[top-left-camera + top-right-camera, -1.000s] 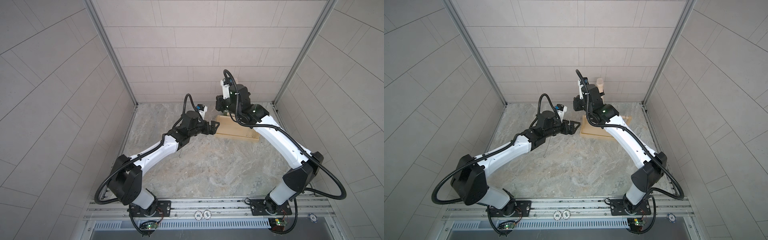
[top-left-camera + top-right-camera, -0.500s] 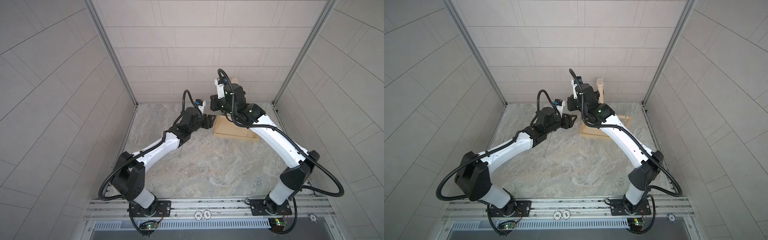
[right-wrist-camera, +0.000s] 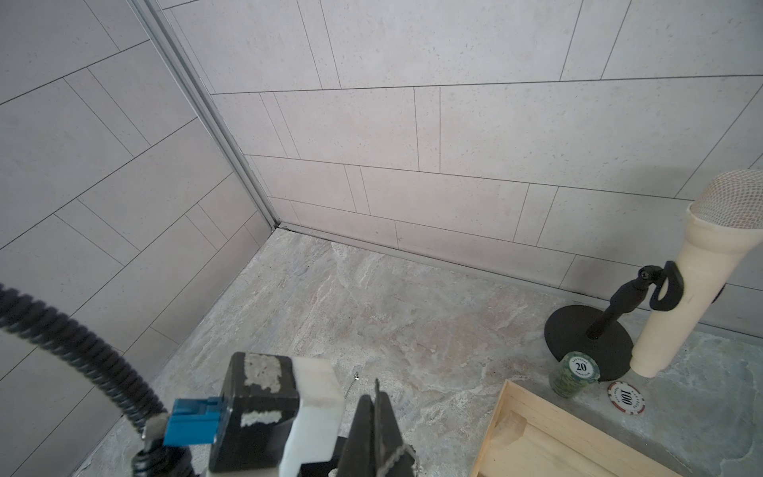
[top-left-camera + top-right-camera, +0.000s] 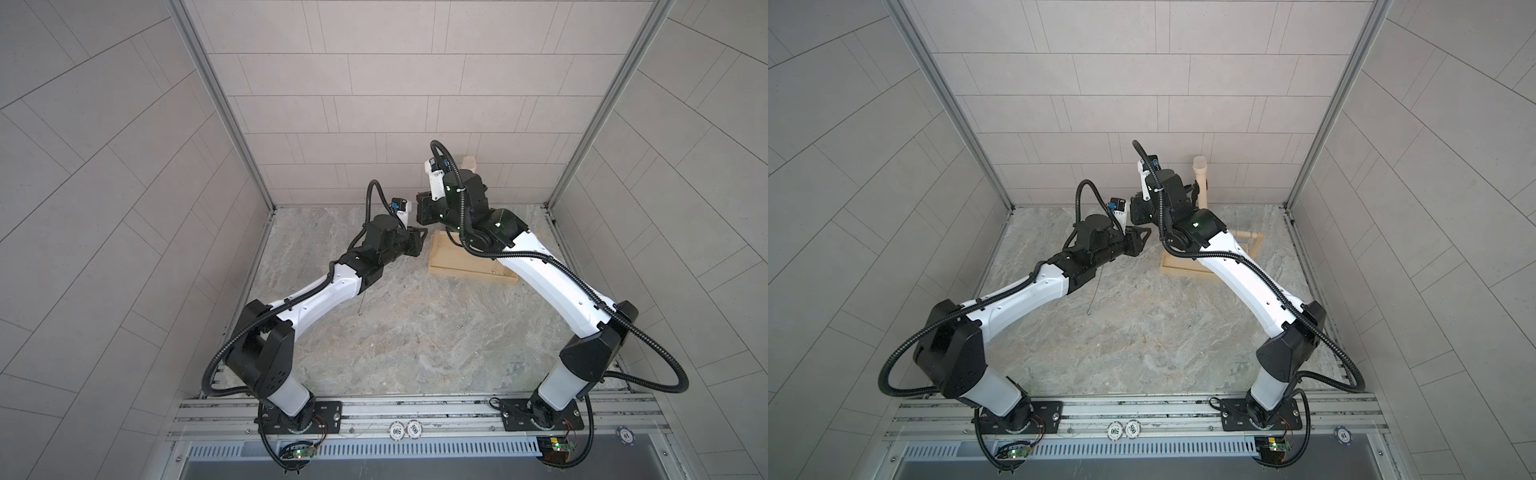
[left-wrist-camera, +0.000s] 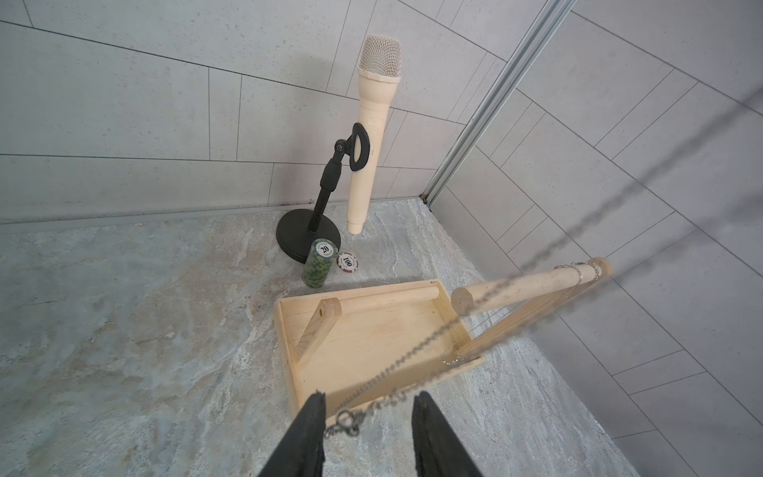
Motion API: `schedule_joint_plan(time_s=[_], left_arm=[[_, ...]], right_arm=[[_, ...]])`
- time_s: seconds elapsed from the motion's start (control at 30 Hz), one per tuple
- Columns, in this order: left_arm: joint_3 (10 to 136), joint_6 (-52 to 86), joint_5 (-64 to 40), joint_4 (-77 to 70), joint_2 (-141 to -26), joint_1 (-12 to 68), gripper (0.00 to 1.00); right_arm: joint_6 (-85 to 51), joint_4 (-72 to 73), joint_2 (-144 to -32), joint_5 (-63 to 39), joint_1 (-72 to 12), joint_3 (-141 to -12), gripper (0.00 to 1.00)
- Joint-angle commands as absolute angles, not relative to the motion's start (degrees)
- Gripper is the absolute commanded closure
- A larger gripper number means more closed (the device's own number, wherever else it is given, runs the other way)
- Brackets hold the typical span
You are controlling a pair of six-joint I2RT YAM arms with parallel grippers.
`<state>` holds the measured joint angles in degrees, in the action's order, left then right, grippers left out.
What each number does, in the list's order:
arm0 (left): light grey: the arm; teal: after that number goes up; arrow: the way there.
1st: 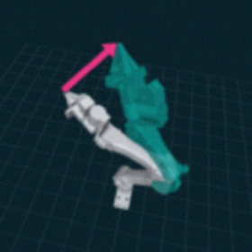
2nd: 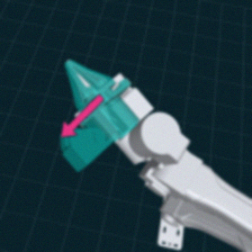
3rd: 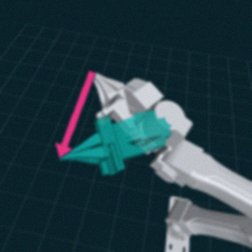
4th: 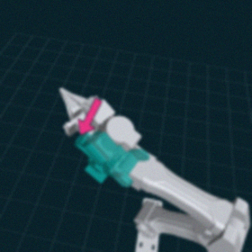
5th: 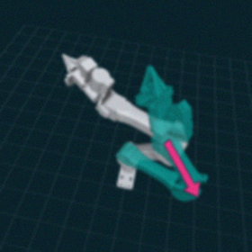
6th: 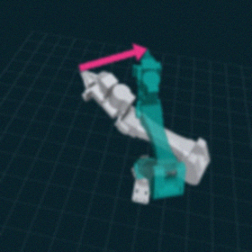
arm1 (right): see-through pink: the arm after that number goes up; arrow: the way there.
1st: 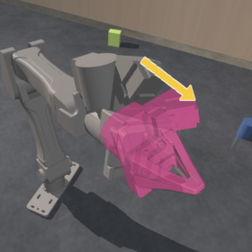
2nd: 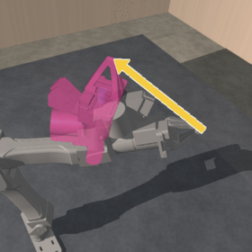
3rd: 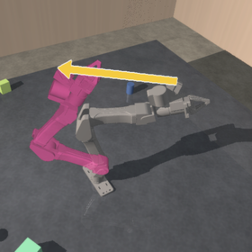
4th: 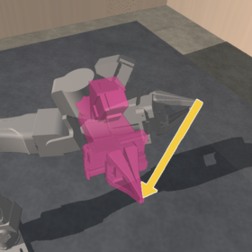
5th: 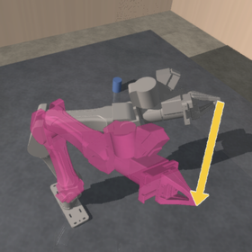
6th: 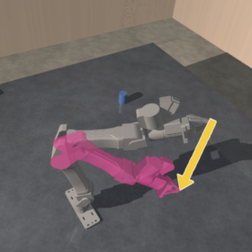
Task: Take the necklace off the jewelry display stand
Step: Take off the necklace from the stand.
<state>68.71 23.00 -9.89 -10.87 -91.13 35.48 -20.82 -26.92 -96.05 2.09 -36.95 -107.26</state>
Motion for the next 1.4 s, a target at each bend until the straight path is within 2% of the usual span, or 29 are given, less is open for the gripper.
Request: schedule_joint_plan(time_s=[0.0, 0.07, 0.3, 0.43, 1.37], left_arm=[[67.77, 22.68, -9.32, -12.48, -91.66, 34.98, 0.67], [67.46, 22.85, -9.53, -12.58, -91.62, 34.81, 0.71], [65.71, 23.03, -9.82, -13.40, -91.58, 34.78, 0.72], [65.04, 23.12, -10.02, -14.05, -91.84, 34.57, 0.76], [64.91, 25.21, -10.83, -15.82, -94.66, 33.91, 0.80]], right_arm=[[-21.24, -26.63, -95.51, 3.33, -37.48, -108.64, 1.00], [-21.18, -26.72, -95.37, 3.59, -37.45, -108.67, 1.00], [-21.05, -26.63, -95.00, 4.13, -37.49, -108.20, 1.00], [-21.01, -26.54, -95.03, 4.07, -37.45, -108.12, 1.00], [-20.83, -26.19, -94.40, 4.09, -37.50, -106.79, 1.00]])
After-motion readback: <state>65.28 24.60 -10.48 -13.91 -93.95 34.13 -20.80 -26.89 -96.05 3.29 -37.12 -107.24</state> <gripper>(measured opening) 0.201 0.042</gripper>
